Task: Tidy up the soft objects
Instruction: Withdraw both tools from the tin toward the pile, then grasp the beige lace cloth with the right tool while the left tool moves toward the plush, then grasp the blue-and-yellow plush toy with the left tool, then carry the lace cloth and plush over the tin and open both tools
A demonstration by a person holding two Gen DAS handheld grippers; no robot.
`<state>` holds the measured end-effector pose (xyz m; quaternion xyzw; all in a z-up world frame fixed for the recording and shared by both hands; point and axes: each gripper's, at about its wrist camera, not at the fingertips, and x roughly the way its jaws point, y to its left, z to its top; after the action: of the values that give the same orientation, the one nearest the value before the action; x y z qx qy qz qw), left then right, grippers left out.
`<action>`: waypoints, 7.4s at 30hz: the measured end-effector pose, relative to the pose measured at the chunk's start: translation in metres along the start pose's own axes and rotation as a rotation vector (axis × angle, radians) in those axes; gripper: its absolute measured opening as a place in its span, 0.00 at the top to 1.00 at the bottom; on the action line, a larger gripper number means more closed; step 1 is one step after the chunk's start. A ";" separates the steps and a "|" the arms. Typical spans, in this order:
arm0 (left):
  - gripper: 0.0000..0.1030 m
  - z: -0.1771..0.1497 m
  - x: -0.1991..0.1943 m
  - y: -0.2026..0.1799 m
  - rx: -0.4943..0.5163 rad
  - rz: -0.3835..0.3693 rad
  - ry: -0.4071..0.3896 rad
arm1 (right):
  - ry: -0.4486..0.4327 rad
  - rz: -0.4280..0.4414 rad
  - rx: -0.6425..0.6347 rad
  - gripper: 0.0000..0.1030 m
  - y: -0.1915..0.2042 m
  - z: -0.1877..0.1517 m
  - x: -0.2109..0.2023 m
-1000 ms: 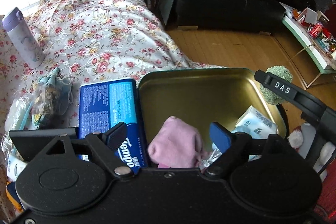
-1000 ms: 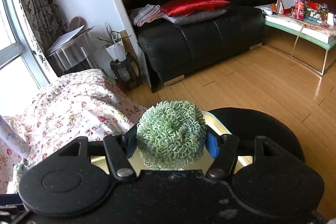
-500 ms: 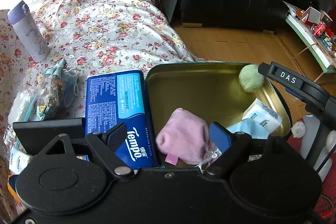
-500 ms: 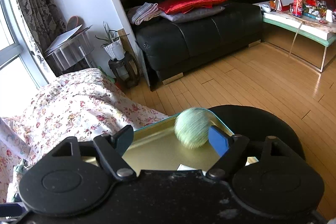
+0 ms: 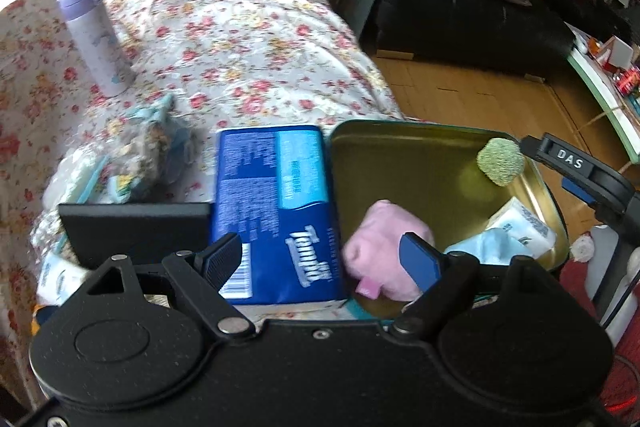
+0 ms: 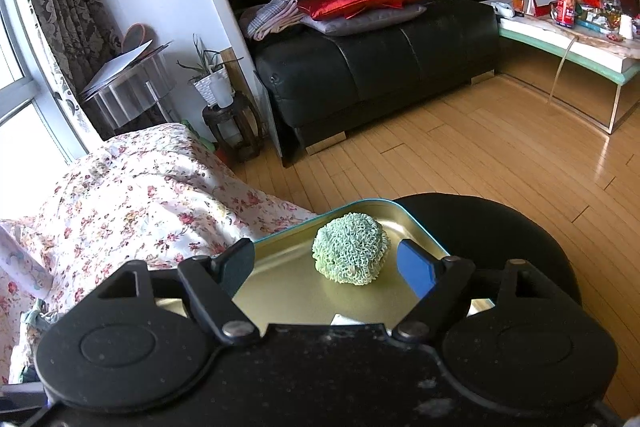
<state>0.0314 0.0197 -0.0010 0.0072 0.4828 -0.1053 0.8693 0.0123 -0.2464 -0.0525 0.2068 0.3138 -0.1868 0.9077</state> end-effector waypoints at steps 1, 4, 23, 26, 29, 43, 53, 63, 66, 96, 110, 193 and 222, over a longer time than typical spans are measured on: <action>0.20 -0.001 -0.003 0.005 -0.012 0.010 -0.003 | 0.002 -0.002 -0.001 0.24 0.000 0.000 0.001; 0.20 -0.003 -0.012 0.025 -0.060 0.040 -0.013 | 0.007 -0.009 -0.009 0.24 0.003 -0.001 0.002; 0.19 -0.019 -0.093 0.150 -0.249 0.307 -0.160 | -0.004 -0.036 -0.088 0.24 0.012 -0.006 0.000; 0.19 -0.024 -0.106 0.164 -0.261 0.358 -0.186 | -0.001 -0.047 -0.099 0.24 0.014 -0.007 0.000; 0.18 -0.029 -0.123 0.179 -0.293 0.385 -0.215 | -0.001 -0.056 -0.113 0.24 0.017 -0.008 -0.001; 0.13 -0.056 -0.112 0.231 -0.345 0.426 -0.131 | -0.080 -0.126 -0.323 0.24 0.050 -0.024 -0.027; 0.14 -0.041 -0.087 0.237 -0.293 0.314 -0.105 | -0.075 0.174 -0.393 0.24 0.125 -0.080 -0.116; 0.13 -0.026 -0.069 0.238 -0.235 0.264 -0.154 | 0.136 0.467 -0.620 0.24 0.234 -0.167 -0.129; 0.13 -0.028 -0.068 0.242 -0.245 0.235 -0.154 | 0.182 0.473 -0.661 0.24 0.250 -0.184 -0.118; 0.14 -0.032 -0.049 0.247 -0.277 0.208 -0.130 | 0.324 0.480 -0.797 0.50 0.298 -0.226 -0.056; 0.14 -0.032 -0.043 0.250 -0.287 0.198 -0.091 | 0.277 0.504 -0.793 0.51 0.265 -0.213 -0.091; 0.40 -0.054 -0.044 0.190 -0.247 0.239 0.034 | 0.177 0.466 -0.607 0.50 0.149 -0.195 -0.111; 0.40 -0.068 -0.031 0.166 -0.228 0.177 0.023 | -0.065 0.241 -0.441 0.50 0.084 -0.085 -0.136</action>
<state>-0.0096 0.1956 -0.0261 -0.0477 0.4989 0.0273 0.8649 -0.0897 -0.1057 -0.0038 0.0333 0.2905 -0.0109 0.9562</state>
